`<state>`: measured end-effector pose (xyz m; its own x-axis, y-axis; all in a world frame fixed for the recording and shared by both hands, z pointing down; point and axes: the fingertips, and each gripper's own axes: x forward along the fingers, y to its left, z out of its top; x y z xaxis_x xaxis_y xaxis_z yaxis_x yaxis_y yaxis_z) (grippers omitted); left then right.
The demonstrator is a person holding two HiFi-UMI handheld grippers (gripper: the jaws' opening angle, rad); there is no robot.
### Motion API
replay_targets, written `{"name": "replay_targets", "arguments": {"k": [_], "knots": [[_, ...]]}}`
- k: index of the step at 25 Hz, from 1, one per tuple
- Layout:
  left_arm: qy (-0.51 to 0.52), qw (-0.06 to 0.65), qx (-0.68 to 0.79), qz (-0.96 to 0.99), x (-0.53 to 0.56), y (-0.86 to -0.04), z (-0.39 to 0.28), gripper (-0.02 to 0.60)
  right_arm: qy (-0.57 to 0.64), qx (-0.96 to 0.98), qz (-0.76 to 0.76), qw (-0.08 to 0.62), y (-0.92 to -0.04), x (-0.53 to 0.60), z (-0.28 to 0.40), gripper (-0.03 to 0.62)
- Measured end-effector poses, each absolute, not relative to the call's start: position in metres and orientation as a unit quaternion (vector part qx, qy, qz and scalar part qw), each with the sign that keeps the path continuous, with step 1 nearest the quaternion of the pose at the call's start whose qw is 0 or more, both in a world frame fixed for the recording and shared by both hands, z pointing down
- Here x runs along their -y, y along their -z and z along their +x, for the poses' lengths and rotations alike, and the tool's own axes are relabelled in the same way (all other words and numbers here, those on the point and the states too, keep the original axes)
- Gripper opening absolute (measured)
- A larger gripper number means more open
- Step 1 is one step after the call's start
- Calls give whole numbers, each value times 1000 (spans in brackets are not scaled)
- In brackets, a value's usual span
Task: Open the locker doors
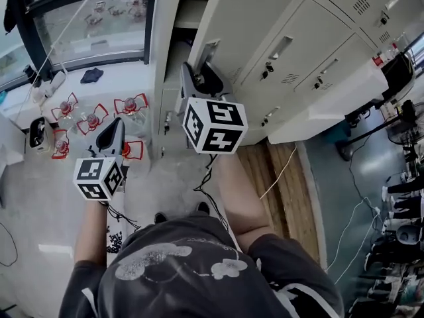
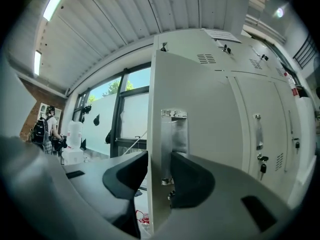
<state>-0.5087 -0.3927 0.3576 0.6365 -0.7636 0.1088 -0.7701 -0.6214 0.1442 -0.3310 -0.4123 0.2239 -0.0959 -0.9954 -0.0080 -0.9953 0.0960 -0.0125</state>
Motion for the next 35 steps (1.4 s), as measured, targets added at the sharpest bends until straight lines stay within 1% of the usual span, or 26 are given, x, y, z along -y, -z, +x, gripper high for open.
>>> {"name": "replay_targets", "arguments": {"k": [2, 12, 23, 35], "knots": [[-17, 86, 420, 903, 392, -355, -503, 8, 3, -737, -675, 5, -224, 407, -326, 146], [-18, 72, 404, 912, 376, -346, -456, 8, 13, -768, -640, 19, -229, 377, -306, 144], [-25, 68, 417, 906, 343, -342, -405, 8, 17, -816, -577, 16, -230, 338, -282, 146], [-26, 73, 443, 893, 292, -345, -341, 8, 16, -860, -510, 18, -230, 291, -232, 152]]}}
